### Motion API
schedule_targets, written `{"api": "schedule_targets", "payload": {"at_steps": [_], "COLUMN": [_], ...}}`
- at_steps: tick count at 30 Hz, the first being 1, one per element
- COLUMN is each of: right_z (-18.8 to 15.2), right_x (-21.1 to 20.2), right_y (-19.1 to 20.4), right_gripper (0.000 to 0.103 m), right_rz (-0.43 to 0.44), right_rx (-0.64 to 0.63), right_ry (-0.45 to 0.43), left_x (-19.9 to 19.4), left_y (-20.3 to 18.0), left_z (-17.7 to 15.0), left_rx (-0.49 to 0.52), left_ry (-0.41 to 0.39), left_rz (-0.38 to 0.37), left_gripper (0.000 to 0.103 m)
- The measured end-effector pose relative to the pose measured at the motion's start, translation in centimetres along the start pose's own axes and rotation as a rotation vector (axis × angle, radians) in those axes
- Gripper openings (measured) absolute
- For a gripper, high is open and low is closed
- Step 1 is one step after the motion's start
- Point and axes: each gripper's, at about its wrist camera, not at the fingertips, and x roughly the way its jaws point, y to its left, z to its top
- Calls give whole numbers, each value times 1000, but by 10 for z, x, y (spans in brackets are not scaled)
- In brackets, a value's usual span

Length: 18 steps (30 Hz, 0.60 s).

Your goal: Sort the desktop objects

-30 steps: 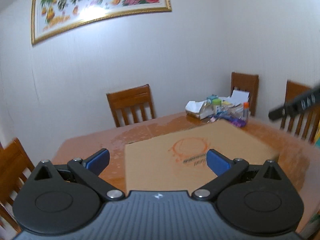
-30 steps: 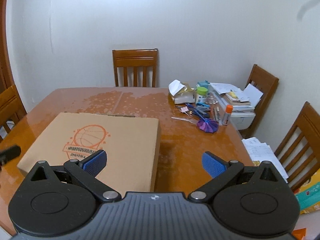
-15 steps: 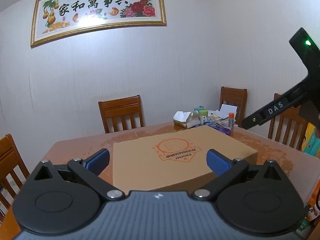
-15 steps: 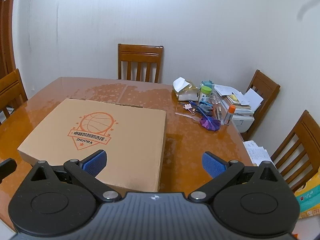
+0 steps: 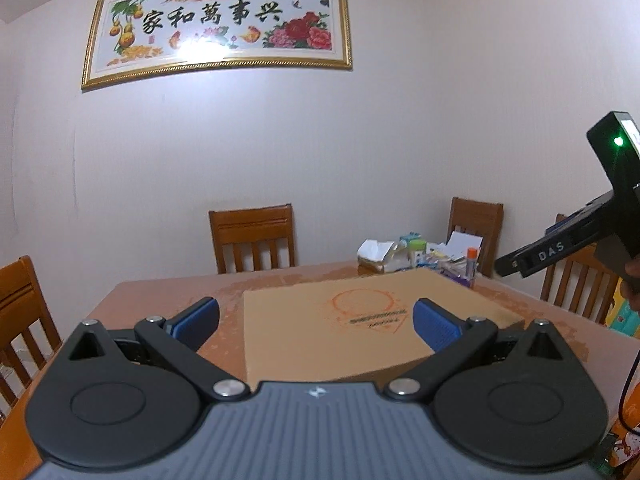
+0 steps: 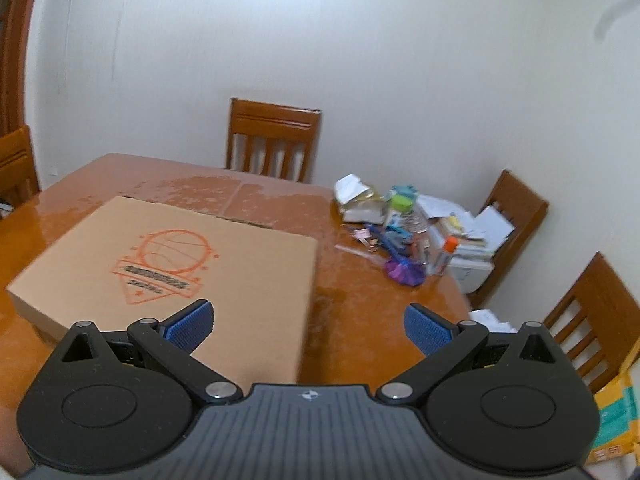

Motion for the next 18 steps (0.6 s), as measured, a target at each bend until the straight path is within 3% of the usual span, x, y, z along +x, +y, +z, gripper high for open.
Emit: {"api": "schedule_targets", "payload": {"at_steps": [9,18], "right_z": [-8,-7], "right_x": [18,28], "right_y": [-8,-11], "right_gripper": [103,103], "right_rz": [16,47], "right_rx": [26,18], "right_ry": [52,68], "left_x": [12,31], "left_y": [1,3], "left_z": [-16,-23], "left_rx": [-16,-74], "left_ry": [62,165], "left_rz": [77,61], "left_gripper": [103,103]}}
